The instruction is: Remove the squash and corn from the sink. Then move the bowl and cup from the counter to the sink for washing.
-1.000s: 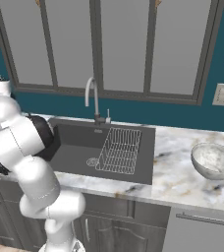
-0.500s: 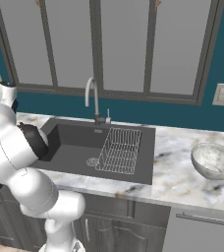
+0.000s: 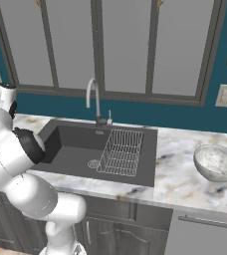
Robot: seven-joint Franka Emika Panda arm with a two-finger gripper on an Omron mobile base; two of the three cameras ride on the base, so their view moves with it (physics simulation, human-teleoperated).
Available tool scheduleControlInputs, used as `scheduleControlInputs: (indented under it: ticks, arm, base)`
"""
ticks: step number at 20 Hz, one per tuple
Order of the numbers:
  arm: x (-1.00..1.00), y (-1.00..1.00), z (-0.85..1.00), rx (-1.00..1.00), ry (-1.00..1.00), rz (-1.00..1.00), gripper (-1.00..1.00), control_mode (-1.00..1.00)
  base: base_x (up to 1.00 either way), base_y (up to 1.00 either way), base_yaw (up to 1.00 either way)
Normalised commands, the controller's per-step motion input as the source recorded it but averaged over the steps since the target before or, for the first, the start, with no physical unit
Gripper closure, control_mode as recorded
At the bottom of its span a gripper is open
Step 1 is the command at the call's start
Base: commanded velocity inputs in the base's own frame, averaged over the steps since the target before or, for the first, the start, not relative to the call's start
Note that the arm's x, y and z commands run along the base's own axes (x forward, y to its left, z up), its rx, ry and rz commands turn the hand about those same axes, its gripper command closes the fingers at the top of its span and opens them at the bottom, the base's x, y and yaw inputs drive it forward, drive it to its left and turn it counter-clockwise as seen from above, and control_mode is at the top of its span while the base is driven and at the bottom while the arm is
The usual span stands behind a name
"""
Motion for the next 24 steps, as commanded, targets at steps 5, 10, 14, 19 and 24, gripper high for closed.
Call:
scheduleControlInputs:
  ticks: [5, 10, 14, 19, 24]
  arm:
    - [-0.08, 0.11, 0.02, -0.07, 0.00, 0.00, -1.00, -1.00]
    - [-0.06, 0.13, 0.00, -0.12, -0.01, 0.00, -1.00, -1.00]
    - [-0.04, 0.13, 0.00, -0.06, 0.00, 0.00, -1.00, -1.00]
    - [-0.01, 0.10, 0.00, -0.03, -0.01, 0.00, -1.00, -1.00]
    - [0.00, 0.08, -0.01, -0.06, -0.07, 0.00, -1.00, -1.00]
  base:
    - [0.00, 0.00, 0.00]
    - [0.00, 0.00, 0.00]
    - [0.00, 0.00, 0.00]
    - [0.00, 0.00, 0.00]
    - [0.00, 0.00, 0.00]
